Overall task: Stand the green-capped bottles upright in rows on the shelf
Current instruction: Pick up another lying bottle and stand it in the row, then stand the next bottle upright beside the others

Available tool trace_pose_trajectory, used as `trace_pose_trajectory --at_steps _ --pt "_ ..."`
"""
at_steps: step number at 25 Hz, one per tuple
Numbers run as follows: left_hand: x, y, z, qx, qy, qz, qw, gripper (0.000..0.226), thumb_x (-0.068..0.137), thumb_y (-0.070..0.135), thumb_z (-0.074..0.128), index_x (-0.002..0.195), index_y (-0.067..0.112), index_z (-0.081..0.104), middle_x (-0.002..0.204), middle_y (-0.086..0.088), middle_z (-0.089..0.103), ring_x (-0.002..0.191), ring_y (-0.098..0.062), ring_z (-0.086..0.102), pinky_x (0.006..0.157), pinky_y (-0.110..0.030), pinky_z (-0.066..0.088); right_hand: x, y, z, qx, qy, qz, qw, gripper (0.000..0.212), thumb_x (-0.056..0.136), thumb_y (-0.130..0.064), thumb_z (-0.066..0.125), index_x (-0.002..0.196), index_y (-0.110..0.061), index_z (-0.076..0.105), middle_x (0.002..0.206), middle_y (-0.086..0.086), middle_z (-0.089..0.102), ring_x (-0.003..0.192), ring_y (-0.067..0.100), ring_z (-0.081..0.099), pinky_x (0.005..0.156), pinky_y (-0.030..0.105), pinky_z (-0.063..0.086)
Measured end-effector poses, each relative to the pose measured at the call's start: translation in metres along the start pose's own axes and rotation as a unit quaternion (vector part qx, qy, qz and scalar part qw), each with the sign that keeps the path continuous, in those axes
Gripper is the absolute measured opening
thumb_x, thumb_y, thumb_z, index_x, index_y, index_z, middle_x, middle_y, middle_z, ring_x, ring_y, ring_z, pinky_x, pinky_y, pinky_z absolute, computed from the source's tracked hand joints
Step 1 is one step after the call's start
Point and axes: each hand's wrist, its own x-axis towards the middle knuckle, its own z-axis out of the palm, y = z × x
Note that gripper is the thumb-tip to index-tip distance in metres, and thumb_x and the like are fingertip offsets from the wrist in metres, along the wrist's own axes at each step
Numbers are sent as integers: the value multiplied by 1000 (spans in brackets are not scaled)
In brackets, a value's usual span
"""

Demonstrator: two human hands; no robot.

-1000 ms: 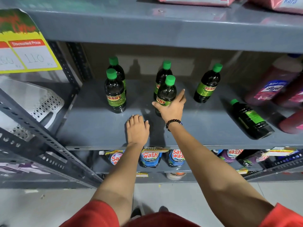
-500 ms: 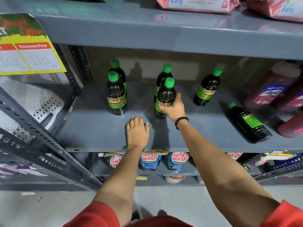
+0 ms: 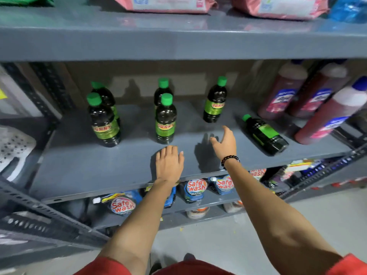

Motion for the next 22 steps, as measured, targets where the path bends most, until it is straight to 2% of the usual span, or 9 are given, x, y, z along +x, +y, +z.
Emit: trace_pose_trajectory --at_steps 3,6,9,11,14,17,20,22 --pt "8 36 17 1 -32 41 999 29 94 27 45 110 6 55 115 -17 61 109 -33 53 95 -44 40 10 36 -46 -169 64 18 983 57 85 -16 60 134 1 38 138 21 46 131 33 38 111 43 30" --pt "18 62 31 8 -47 58 997 32 94 28 44 114 5 53 120 -17 59 113 -34 50 97 -45 38 23 61 -80 -301 78 47 949 60 85 -22 58 136 0 33 143 21 38 137 33 29 115 47 21" --pt "24 66 40 30 -54 49 997 33 95 29 42 116 6 51 123 -16 57 116 -32 49 98 -44 37 43 73 -100 -327 49 89 939 70 89 -21 57 143 0 18 154 21 20 144 35 13 118 49 9" --pt "26 66 43 49 -57 42 996 34 95 30 41 116 5 51 122 -16 57 115 -32 49 97 -44 38 58 78 -105 -338 21 96 936 72 90 -17 55 146 -1 13 155 20 17 145 35 12 119 49 9" --pt "27 67 44 66 -59 35 995 33 95 30 41 115 6 51 122 -16 57 114 -32 50 96 -44 39 70 82 -98 -370 -8 106 923 82 86 -27 62 146 -7 12 151 19 26 140 37 22 116 53 16" --pt "28 68 44 65 -58 30 996 33 95 29 42 116 5 51 123 -16 58 115 -31 50 96 -43 40 73 83 -93 -417 2 116 902 98 77 -43 70 146 -6 11 144 19 32 131 38 33 106 56 29" --pt "28 67 46 72 -52 31 996 33 95 29 41 116 6 51 122 -14 58 114 -30 51 96 -43 41 82 83 -95 -431 21 122 894 91 73 -38 75 141 -4 24 137 19 35 126 35 36 98 53 37" --pt "29 67 46 70 -53 29 996 32 95 29 41 115 6 52 121 -14 59 113 -30 52 95 -42 41 87 82 -99 -373 45 145 916 74 71 -32 77 129 -4 41 130 18 39 121 36 39 96 50 39"
